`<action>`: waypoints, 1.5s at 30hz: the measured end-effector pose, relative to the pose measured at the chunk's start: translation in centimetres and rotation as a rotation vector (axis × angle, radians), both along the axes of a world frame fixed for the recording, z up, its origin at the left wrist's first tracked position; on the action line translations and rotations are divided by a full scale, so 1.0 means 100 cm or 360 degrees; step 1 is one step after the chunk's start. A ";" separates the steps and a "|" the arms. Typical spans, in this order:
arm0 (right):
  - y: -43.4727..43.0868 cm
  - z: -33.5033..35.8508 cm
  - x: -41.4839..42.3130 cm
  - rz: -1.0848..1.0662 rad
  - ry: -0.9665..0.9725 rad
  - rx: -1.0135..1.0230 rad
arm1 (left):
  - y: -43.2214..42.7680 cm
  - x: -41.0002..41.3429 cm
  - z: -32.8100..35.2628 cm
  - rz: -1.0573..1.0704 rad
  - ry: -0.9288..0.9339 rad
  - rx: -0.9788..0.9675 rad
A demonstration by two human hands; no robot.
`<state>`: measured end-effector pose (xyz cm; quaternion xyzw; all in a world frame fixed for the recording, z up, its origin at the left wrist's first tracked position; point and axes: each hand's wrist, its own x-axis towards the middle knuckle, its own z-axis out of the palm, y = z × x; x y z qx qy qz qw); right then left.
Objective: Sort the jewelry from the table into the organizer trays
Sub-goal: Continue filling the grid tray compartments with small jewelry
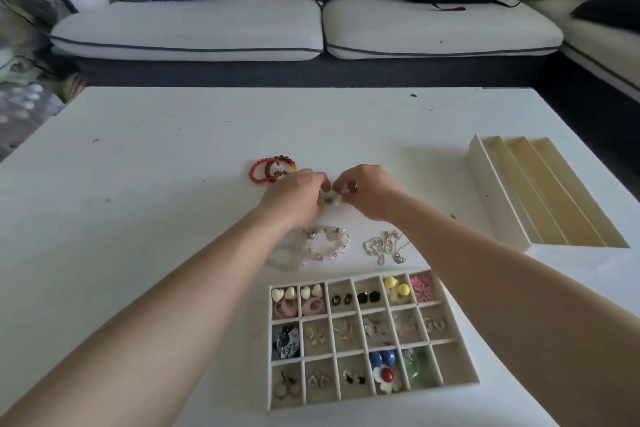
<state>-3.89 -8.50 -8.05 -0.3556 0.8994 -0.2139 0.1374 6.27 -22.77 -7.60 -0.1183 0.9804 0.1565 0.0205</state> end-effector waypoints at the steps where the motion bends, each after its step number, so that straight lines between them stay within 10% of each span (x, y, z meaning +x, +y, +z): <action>1: 0.006 0.003 0.005 -0.0031 -0.0027 -0.0028 | 0.004 0.004 0.004 0.0015 0.0023 0.0015; 20: 0.084 0.045 0.064 -0.0504 -0.0813 -0.0723 | 0.079 0.062 0.036 0.0353 0.0174 0.0773; 27: 0.101 0.068 0.091 -0.0476 -0.1195 -0.1054 | 0.110 0.073 0.047 0.0319 0.0277 0.1805; 36: 0.126 0.068 0.090 -0.0504 -0.0990 -0.0870 | 0.117 0.083 0.046 0.0177 0.0236 0.1579; 45: 0.140 0.070 0.084 -0.0519 -0.1359 -0.1127 | 0.104 0.078 0.059 0.0883 0.0138 0.2867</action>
